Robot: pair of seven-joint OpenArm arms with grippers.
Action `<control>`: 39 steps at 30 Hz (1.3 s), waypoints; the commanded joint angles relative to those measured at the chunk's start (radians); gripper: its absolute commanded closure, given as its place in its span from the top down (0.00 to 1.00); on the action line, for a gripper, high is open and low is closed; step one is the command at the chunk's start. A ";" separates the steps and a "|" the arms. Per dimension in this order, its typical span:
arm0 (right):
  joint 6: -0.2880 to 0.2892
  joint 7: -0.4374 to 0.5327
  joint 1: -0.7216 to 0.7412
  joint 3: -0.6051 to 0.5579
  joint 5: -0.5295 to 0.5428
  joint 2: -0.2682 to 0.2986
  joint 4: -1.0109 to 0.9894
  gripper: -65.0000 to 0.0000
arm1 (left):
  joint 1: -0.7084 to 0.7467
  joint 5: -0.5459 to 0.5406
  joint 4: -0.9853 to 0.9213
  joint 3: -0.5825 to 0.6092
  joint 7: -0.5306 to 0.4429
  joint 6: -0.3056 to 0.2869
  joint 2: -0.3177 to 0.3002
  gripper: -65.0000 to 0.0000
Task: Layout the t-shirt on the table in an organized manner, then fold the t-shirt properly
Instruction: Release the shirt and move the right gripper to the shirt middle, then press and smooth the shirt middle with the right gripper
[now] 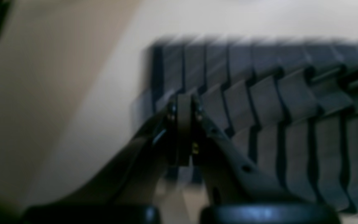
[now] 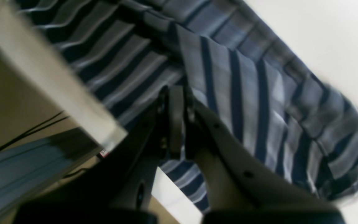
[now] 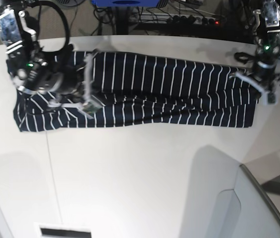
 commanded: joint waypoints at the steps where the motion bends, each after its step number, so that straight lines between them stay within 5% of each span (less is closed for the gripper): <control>1: -0.043 0.028 0.043 -0.057 0.003 0.006 0.015 0.05 | 0.012 -0.001 0.016 -0.044 -0.027 0.001 0.001 0.00; 6: -0.221 0.033 0.175 -0.341 0.005 -0.040 -0.056 0.29 | 0.088 -0.001 -0.004 -0.191 -0.027 0.001 0.011 0.00; 11: -0.255 0.064 0.284 -0.456 0.005 -0.160 -0.258 0.46 | 0.132 -0.001 -0.004 -0.249 -0.023 0.001 0.012 0.00; 18: -0.256 0.197 0.361 -0.542 0.005 -0.212 -0.441 0.46 | 0.150 0.001 0.001 -0.254 -0.028 0.001 0.040 0.00; 25: -0.259 0.200 0.382 -0.538 0.003 -0.203 -0.475 0.46 | 0.150 0.001 -0.002 -0.254 -0.028 0.001 0.054 0.00; 30: -0.348 0.202 0.412 -0.545 0.003 -0.189 -0.479 0.46 | 0.146 0.001 -0.001 -0.246 -0.028 0.001 0.055 0.00; 39: -0.350 0.248 0.459 -0.542 0.003 -0.186 -0.602 0.46 | 0.143 -0.001 -0.005 -0.245 -0.030 0.001 0.055 0.00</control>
